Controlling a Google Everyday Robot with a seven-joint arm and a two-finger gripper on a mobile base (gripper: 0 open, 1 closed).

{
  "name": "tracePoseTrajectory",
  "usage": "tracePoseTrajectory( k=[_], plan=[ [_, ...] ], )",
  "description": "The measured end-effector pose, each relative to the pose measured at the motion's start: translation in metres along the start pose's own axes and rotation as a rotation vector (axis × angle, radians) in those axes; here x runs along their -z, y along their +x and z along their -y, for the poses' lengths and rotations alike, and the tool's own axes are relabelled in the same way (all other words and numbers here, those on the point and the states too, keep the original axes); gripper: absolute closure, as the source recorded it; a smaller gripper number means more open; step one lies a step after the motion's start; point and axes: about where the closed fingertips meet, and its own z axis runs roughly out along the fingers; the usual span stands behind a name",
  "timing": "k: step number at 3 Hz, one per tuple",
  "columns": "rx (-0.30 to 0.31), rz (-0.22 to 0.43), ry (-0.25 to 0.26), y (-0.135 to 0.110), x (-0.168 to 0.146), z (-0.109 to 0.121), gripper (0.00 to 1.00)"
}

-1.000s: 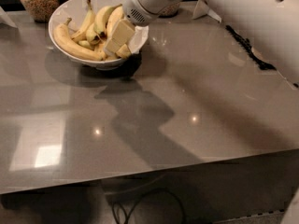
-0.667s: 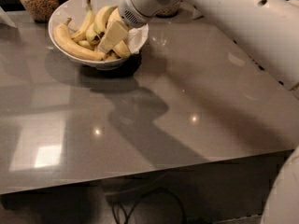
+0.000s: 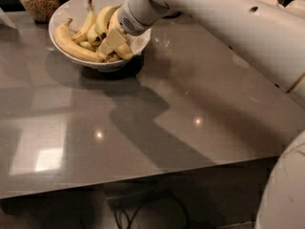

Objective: Pick banana from white bowl

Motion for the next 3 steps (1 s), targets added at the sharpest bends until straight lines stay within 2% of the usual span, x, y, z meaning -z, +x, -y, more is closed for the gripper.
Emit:
tracePoseTrajectory(
  k=[1, 2, 3],
  plan=[
    [-0.045, -0.019, -0.007, 0.007, -0.009, -0.004, 0.26],
    [-0.088, -0.039, -0.002, 0.014, -0.02, 0.0, 0.45],
    [-0.102, -0.042, 0.009, 0.013, -0.021, 0.003, 0.68]
  ],
)
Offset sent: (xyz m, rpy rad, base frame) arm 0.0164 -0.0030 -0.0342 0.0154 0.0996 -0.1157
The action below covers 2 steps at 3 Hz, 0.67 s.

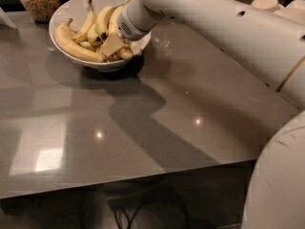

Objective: Pick banana from white bowl

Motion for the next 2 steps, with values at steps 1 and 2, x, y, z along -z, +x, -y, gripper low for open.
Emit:
tracePoseTrajectory(
  k=[1, 2],
  plan=[
    [0.001, 0.0, 0.0, -0.001, 0.003, -0.001, 0.91],
    [0.051, -0.003, 0.026, -0.013, 0.024, -0.002, 1.0]
  ],
)
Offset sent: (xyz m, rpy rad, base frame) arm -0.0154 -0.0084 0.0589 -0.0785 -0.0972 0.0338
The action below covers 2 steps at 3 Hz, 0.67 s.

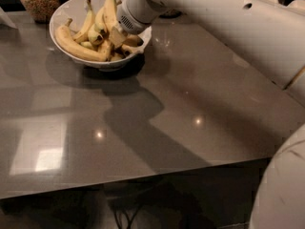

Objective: Pick banana from white bowl

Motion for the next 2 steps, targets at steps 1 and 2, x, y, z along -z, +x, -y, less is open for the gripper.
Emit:
tracePoseTrajectory(
  k=[1, 2],
  plan=[
    [0.046, 0.0, 0.029, -0.005, 0.032, -0.001, 1.0],
    [0.091, 0.021, 0.03, -0.005, 0.061, -0.006, 1.0]
  ],
)
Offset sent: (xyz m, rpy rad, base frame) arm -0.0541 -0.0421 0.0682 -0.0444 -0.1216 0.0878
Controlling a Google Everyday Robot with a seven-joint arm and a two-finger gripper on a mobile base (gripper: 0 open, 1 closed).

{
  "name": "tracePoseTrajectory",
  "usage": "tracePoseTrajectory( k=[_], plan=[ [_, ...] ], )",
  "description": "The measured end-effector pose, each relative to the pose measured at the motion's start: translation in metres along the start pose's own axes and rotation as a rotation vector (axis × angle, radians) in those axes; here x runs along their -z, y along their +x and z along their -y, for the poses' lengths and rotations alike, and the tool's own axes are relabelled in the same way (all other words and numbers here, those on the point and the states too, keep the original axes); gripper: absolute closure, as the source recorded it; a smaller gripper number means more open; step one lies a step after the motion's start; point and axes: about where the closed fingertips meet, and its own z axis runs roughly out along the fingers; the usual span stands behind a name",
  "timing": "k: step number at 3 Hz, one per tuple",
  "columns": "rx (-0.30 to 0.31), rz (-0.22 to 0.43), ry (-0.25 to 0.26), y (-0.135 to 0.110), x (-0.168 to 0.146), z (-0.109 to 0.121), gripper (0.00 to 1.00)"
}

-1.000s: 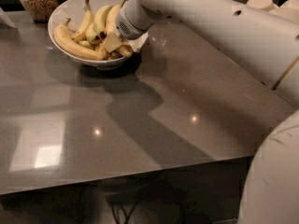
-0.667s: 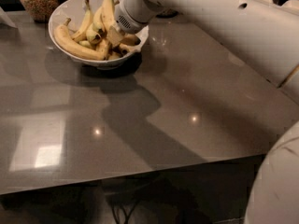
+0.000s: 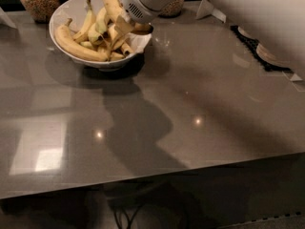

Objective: Pick banana from white bowl

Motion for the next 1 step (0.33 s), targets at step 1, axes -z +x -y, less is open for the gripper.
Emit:
tracePoseTrajectory(
  k=[1],
  plan=[
    [0.048, 0.014, -0.056, 0.0169, 0.023, -0.0132, 1.0]
  ],
)
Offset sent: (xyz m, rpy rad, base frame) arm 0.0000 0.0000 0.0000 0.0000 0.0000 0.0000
